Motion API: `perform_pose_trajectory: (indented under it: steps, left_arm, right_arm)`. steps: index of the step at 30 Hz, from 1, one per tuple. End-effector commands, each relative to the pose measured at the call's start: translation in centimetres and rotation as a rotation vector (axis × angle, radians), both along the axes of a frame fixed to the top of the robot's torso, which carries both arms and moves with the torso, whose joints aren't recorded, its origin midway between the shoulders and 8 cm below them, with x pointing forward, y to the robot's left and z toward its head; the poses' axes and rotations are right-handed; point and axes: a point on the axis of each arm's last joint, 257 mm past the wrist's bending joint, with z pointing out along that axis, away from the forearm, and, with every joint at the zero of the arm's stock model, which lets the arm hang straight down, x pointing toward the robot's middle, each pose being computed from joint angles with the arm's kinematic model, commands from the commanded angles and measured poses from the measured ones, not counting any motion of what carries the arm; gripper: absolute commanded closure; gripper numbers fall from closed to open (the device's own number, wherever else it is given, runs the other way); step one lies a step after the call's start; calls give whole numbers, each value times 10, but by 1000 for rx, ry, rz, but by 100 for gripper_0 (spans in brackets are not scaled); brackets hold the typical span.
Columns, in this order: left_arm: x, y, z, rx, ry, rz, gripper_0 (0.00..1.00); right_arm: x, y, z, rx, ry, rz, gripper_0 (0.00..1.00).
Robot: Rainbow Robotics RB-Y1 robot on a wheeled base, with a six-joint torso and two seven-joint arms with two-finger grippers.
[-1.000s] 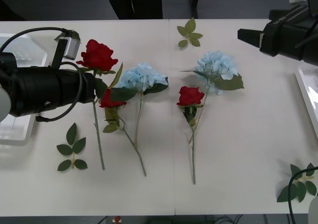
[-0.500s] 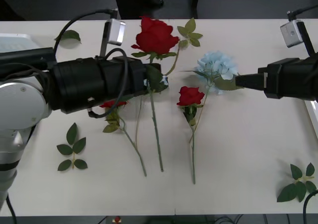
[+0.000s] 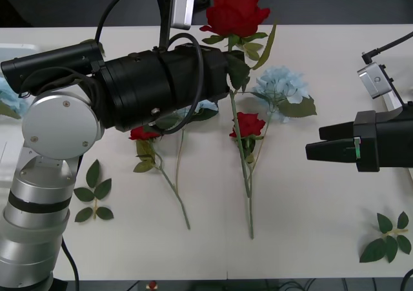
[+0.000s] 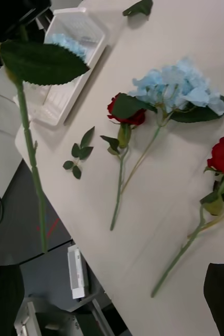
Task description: Place the red flowers into the right box and the blue flowers into the left box. If a person shows an open palm, hand one flower to the person first, then continue sorting.
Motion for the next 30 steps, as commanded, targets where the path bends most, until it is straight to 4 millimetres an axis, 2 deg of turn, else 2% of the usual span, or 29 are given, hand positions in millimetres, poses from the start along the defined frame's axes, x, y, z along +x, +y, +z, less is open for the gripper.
perform_pose_trajectory:
  steps: [1,9,19,30]
  left_arm:
    - [-1,-11,33,-59,-67,2,100]
    - [11,-27,49,-150,-67,4,100]
    - [16,-24,50,-158,-65,12,100]
    - [17,-22,48,-155,-60,15,100]
  right_arm:
    - [-9,12,10,-2,-75,73,0]
    - [-6,41,12,120,-52,107,0]
    - [8,65,8,213,2,122,0]
    - [12,91,10,254,29,142,0]
